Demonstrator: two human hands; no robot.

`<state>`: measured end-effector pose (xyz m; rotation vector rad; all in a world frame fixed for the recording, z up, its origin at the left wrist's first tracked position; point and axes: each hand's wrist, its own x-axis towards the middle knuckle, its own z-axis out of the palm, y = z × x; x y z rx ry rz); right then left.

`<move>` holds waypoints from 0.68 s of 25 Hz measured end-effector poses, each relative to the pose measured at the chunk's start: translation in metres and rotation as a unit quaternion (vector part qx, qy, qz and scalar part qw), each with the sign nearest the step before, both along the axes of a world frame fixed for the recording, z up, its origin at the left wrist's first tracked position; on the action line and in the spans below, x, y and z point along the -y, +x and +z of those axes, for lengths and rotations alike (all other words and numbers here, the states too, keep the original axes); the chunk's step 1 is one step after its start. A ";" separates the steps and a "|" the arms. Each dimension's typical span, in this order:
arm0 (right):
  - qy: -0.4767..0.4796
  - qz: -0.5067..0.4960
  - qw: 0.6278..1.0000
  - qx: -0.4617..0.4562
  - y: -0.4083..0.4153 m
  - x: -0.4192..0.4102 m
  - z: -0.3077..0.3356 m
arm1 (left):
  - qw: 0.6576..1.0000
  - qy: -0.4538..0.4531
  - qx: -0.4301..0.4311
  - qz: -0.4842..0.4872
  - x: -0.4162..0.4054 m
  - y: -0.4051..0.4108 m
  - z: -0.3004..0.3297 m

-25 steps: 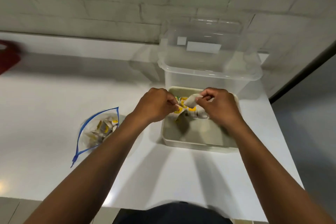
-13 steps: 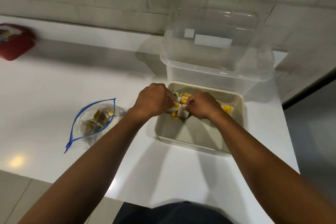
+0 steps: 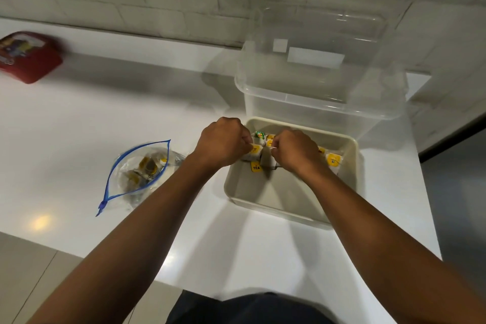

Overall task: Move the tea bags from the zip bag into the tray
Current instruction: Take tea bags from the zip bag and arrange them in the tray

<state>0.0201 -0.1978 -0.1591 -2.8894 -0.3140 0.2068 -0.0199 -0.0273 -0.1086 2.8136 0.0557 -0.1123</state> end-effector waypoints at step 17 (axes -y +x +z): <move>0.271 0.070 0.959 -0.041 -0.020 0.004 0.026 | 0.999 -0.010 0.018 -0.049 0.000 0.002 -0.008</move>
